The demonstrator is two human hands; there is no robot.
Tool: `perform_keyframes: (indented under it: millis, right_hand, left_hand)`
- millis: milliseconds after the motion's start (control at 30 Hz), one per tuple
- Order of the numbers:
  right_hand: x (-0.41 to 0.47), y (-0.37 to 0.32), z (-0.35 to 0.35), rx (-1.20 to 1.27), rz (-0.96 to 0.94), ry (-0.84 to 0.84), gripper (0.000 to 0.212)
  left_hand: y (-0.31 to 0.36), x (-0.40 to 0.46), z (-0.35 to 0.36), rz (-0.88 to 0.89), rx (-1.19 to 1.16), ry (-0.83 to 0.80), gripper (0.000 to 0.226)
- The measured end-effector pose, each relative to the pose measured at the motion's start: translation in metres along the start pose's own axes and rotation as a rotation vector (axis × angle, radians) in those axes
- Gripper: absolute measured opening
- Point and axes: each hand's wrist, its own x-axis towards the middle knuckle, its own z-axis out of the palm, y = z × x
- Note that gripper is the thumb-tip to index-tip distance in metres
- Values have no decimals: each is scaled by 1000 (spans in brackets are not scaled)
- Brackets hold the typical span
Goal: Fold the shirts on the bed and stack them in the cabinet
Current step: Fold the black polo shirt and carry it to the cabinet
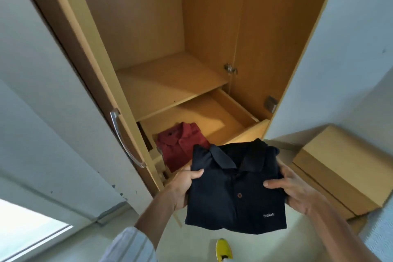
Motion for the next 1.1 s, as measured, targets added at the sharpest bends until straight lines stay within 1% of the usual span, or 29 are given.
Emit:
perform_keyframes:
  millis: [133, 267, 367, 433, 500, 567, 667, 733, 800, 833, 900, 933, 967, 1033, 1067, 1100]
  right_hand:
    - [61, -34, -11, -51, 35, -60, 87]
    - [135, -61, -29, -42, 86, -241, 89]
    - [183, -78, -30, -73, 117, -355, 88]
    - [206, -87, -25, -100, 125, -385, 85]
    - [232, -96, -16, -122, 143, -424, 80]
    - [258, -104, -4, -172, 147, -453, 79]
    - [291, -111, 17, -252, 183, -421, 79]
    - [314, -113, 30, -288, 220, -387, 75]
    - [333, -112, 40, -296, 245, -341, 68]
    - [344, -110, 46, -290, 262, -344, 68]
    - [364, -101, 54, -276, 311, -360, 73]
    - [372, -93, 56, -318, 345, -345, 75]
    - [377, -84, 56, -418, 389, -326, 79]
    - [380, -61, 51, -697, 426, -299, 88]
    - [380, -50, 48, -791, 414, -293, 86]
    - [378, -42, 44, -837, 406, -266, 76]
  left_hand:
    - [20, 34, 3, 53, -55, 138, 31]
    - [40, 68, 7, 96, -63, 274, 33]
    - [50, 92, 4, 120, -84, 366, 50]
    - [56, 103, -2, 126, -46, 444, 60]
    - [60, 114, -9, 123, 42, 536, 66]
    - [68, 123, -13, 106, 215, 594, 66]
    - [77, 137, -22, 88, 481, 700, 66]
    - [82, 153, -34, 81, 550, 749, 67]
    - [86, 165, -44, 102, 535, 800, 69]
    - [86, 172, -50, 116, 552, 838, 68]
    - [77, 186, -62, 91, 701, 966, 68]
    - [71, 190, -67, 32, 778, 1007, 71]
    - [58, 196, -72, -53, 814, 1009, 76]
    - [31, 204, -75, -279, 804, 924, 91]
    - [21, 205, -73, -374, 818, 885, 96]
    - [12, 207, -73, -422, 856, 874, 96]
